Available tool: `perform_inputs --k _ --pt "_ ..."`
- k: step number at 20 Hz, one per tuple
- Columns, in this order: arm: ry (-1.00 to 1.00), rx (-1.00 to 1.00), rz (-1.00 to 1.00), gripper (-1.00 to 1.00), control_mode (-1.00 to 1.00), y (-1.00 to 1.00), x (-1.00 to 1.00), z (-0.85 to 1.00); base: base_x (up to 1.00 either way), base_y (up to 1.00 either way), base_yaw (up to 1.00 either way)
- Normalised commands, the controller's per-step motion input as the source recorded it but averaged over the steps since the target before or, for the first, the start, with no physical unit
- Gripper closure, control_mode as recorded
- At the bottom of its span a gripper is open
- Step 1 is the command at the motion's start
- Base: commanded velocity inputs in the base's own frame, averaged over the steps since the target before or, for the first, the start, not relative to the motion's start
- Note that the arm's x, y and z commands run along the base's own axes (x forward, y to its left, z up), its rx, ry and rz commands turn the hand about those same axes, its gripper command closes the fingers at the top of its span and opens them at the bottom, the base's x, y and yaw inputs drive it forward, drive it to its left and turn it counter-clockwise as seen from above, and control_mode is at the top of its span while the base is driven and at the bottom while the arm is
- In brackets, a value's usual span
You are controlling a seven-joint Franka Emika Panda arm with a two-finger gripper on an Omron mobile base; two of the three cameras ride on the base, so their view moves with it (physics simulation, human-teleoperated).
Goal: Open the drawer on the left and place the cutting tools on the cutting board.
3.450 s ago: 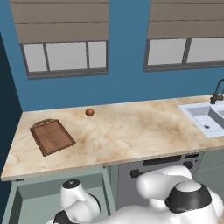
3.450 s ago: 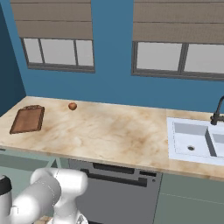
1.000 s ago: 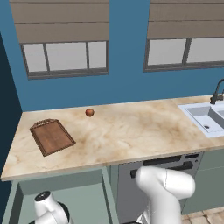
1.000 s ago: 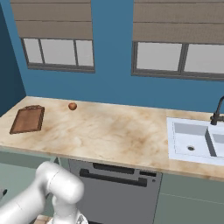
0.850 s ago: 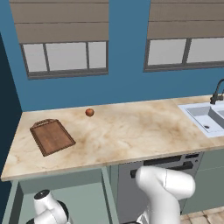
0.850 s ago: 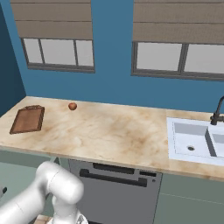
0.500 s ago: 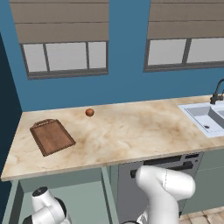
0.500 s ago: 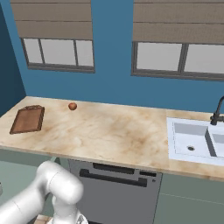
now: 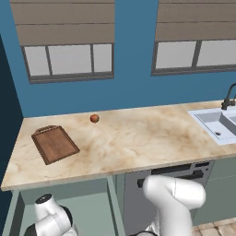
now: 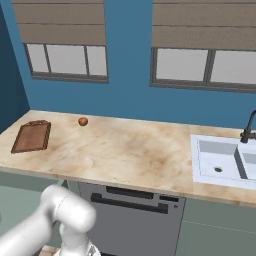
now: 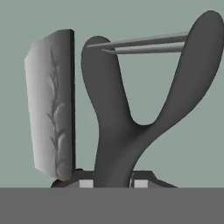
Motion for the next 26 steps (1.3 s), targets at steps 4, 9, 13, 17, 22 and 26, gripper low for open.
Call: perform_inputs --k 4,9,13,17,22,26 --pt "0.00 0.00 0.00 1.00 -1.00 -0.32 -0.28 0.49 0.00 0.00 0.00" --pt "0.00 0.00 0.00 1.00 -1.00 -0.32 -0.27 0.44 0.00 0.00 0.00" --pt "0.00 0.00 0.00 1.00 -1.00 -0.36 -0.08 0.62 0.00 0.00 0.00" --pt "0.00 0.00 0.00 1.00 -1.00 -0.35 0.00 0.68 0.00 0.00 0.00" --pt "-0.01 0.00 0.00 1.00 -1.00 -0.22 0.02 0.53 0.00 0.00 0.00" --pt "-0.04 0.00 0.00 1.00 -1.00 -0.16 0.01 0.42 0.00 0.00 0.00"
